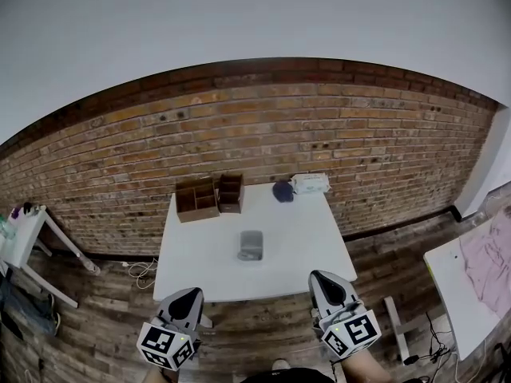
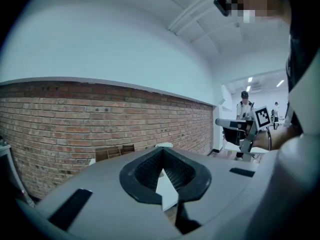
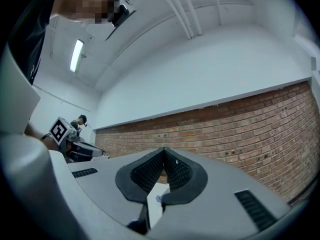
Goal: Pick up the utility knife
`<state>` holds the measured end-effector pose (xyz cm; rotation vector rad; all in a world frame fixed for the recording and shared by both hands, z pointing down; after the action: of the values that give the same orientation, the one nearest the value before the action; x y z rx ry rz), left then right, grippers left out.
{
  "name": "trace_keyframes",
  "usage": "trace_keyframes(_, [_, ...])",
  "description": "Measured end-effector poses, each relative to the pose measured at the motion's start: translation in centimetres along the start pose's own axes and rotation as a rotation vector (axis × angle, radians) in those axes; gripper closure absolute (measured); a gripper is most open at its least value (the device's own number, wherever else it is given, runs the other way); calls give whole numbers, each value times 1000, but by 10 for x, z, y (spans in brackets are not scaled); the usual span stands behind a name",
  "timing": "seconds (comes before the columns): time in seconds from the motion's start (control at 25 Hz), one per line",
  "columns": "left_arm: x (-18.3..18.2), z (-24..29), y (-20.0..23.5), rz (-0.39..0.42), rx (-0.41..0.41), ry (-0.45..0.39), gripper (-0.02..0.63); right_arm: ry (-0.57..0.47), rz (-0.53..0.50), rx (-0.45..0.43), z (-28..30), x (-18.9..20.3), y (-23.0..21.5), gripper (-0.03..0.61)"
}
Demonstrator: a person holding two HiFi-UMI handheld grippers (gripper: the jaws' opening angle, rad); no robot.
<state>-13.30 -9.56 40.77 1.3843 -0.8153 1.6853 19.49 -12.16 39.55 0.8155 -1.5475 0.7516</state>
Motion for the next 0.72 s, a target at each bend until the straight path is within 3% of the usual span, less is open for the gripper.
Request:
trace_keyframes(0.36, [-18, 45, -2, 16, -41, 2, 623, 12, 27, -29, 28, 11, -50, 580])
trace_keyframes(0.72, [-3, 55, 8, 0, -52, 55, 623, 59, 46, -76, 52, 27, -52, 580])
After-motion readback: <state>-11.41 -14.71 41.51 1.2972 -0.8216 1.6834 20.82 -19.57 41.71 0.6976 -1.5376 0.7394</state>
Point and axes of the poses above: the fingertips, and each gripper's own axes: z forward along the fingers, y to its left, x out of its underside, the point moved 8 cm from there along -z, backward along the fingers, and after that the axes turned 2 degrees about y, right-handed, at the moved point
